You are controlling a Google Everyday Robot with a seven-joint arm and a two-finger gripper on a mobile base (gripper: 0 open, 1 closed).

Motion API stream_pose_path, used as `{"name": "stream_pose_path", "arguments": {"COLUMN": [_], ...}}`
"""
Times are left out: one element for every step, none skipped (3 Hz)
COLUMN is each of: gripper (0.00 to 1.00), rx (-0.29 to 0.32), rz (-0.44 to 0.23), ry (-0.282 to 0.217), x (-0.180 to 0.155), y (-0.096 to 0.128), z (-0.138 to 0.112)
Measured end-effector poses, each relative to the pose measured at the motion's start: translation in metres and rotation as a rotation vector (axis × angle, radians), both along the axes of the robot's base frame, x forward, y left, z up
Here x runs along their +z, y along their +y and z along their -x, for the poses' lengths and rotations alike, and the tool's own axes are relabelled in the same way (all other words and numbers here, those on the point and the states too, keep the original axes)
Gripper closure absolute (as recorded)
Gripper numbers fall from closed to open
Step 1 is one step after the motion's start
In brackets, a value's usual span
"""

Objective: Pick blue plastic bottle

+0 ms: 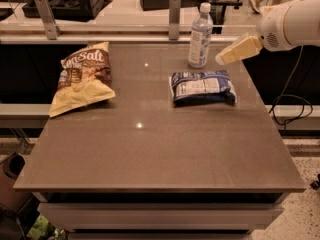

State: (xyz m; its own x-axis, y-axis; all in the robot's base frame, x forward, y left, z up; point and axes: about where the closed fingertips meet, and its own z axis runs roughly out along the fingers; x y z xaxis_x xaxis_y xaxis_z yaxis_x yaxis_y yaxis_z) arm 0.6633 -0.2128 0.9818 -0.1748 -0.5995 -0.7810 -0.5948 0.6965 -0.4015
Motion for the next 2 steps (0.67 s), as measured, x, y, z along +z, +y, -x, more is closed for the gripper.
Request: {"name": "stream_pose_path", "arguments": {"gripper": [0.00,0.00], "rx": [-0.020,-0.021], "rz": [-0.076,-0.142], "ry": [-0.018,-0.038], "x": [-0.008,-0.011], "y": [-0.006,-0.009], "z": [-0.021,-0.040]}}
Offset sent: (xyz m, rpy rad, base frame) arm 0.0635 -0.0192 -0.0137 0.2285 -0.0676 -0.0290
